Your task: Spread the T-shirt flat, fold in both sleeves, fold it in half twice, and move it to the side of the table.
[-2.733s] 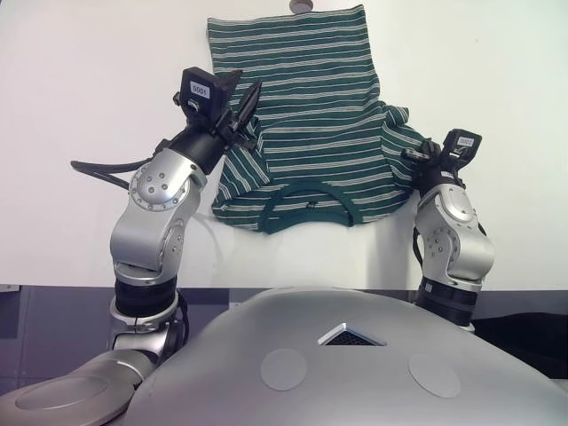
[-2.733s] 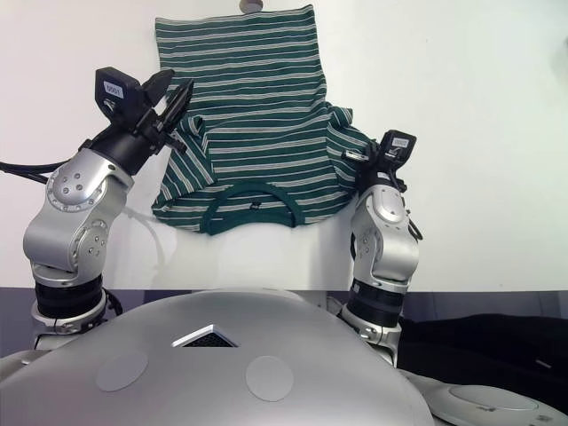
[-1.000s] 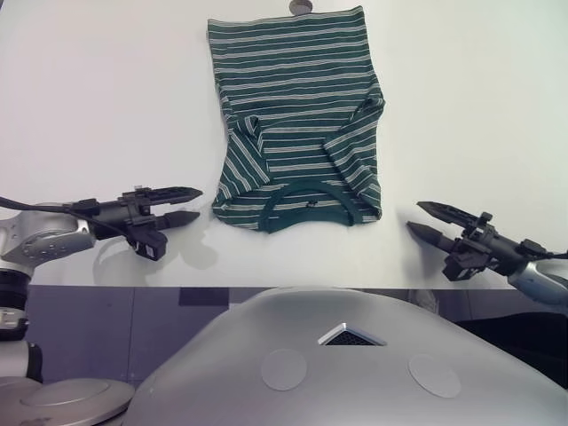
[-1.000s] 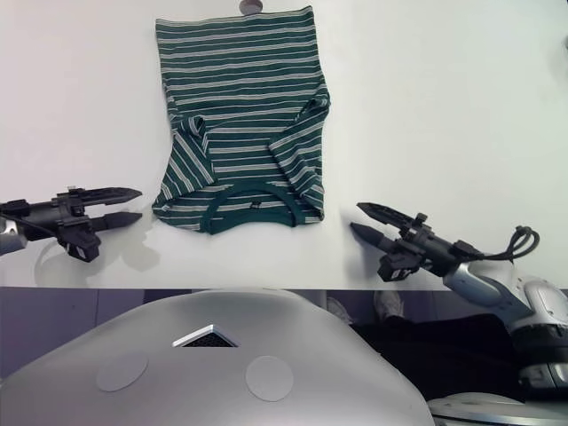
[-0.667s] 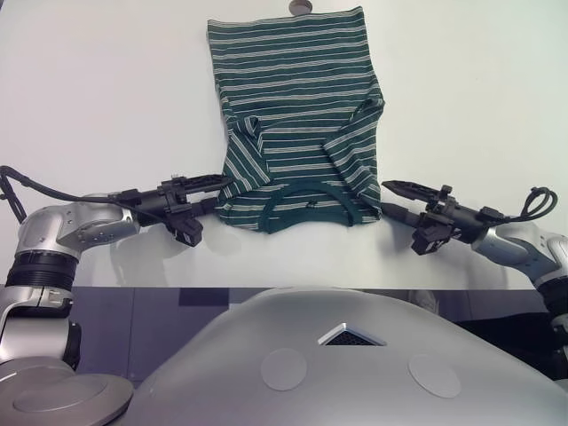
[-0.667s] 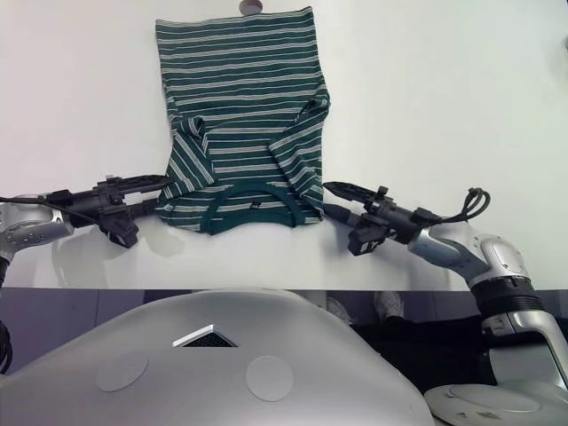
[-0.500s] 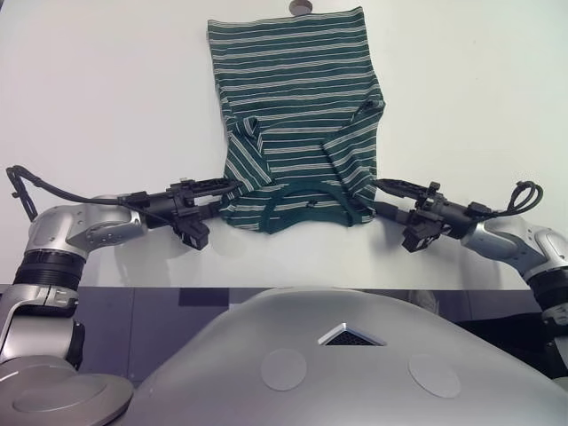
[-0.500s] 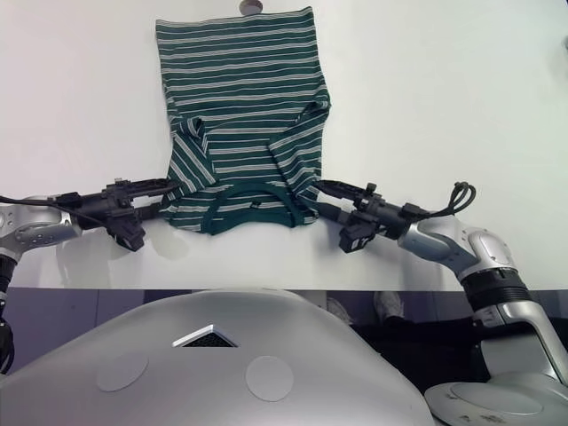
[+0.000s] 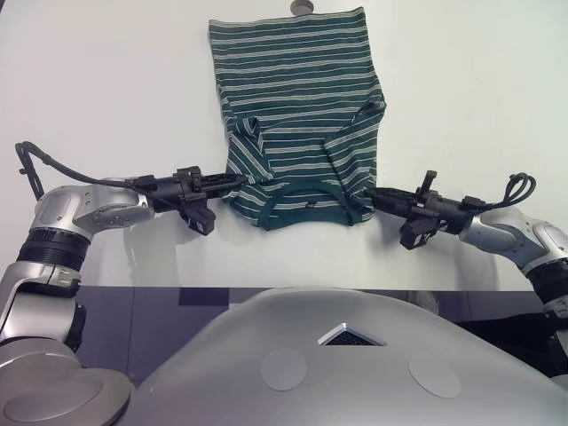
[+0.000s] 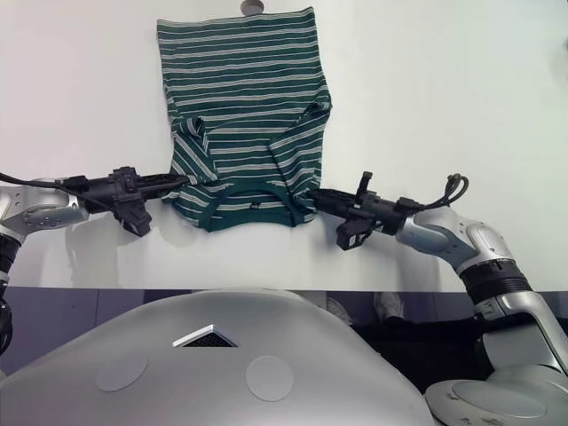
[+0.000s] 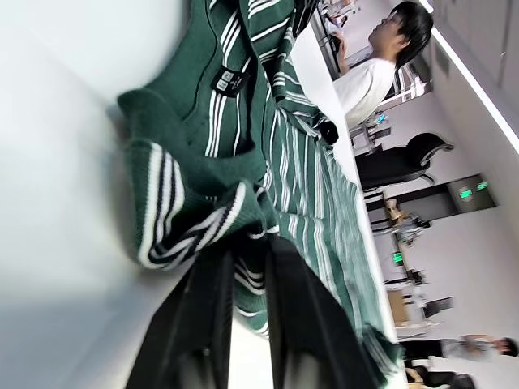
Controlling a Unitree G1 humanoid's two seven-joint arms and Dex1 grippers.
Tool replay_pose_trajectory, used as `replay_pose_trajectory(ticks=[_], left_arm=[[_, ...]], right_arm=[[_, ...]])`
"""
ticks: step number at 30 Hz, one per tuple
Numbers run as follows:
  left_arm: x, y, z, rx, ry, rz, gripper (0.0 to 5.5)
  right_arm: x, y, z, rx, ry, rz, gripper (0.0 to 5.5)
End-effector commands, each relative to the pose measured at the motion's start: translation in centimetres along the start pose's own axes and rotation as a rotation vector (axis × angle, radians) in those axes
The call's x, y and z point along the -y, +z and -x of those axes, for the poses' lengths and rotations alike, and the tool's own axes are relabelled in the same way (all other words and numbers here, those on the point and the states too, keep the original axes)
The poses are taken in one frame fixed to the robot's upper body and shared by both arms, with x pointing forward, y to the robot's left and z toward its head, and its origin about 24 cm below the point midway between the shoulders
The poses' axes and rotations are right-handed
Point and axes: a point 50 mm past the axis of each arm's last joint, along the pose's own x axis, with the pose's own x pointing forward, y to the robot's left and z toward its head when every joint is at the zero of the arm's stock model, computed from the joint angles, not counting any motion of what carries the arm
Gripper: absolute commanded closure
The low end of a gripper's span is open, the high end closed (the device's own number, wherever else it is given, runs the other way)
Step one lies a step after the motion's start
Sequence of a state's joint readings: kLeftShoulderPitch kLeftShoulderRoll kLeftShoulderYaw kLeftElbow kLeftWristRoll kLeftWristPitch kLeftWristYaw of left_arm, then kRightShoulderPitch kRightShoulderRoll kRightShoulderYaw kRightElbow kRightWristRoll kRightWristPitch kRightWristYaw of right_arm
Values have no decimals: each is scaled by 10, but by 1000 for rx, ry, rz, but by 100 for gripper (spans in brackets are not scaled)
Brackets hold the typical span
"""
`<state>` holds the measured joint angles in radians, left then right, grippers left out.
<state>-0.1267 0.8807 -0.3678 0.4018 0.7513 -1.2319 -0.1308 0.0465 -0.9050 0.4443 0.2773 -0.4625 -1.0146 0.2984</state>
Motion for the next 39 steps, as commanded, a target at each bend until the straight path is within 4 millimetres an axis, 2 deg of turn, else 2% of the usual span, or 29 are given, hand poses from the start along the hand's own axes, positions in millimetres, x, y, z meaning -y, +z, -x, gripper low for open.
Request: replay_pose_trajectory(ticks=[1,3,5,8,11,15,17,19,22,24,27,31,36,39], left_arm=[[12,20,-9,140,-246,67,545],[-4,26,-10,187,-303,75,546],[-28,30,-12,212,-337,92,547],[-53,40,-5,235,-446,245,547],[-60,54,7,279,-602,451,547],[-50,64,29,259,-840,641,547],[-55,58,32,234,-831,754,547],[-74,41,27,207,-754,853,547],[-112,12,3,216,-590,983,547],[-123,-11,-14,177,-504,1093,547],[-124,-46,-24,39,-381,1202,547],[-105,-87,-16,-262,-231,1329,547],[-90,-99,-5,-414,-157,1365,547],[-95,-103,-9,-414,-90,1378,547]], right_arm=[[21,4,7,-58,270,-67,550],[48,8,9,-63,309,-137,550],[68,17,13,-46,360,-260,550],[72,43,29,-13,561,-465,550],[69,65,38,21,705,-620,550],[74,69,43,15,717,-748,550],[80,58,47,-18,655,-800,550],[98,35,51,-53,523,-864,550],[131,1,45,-38,296,-959,550],[149,-21,33,-28,154,-1012,550],[165,-51,8,-58,-17,-1064,550],[160,-86,-17,-191,-197,-1106,550],[142,-99,-29,-226,-299,-1186,550],[146,-99,-44,-189,-367,-1241,550]])
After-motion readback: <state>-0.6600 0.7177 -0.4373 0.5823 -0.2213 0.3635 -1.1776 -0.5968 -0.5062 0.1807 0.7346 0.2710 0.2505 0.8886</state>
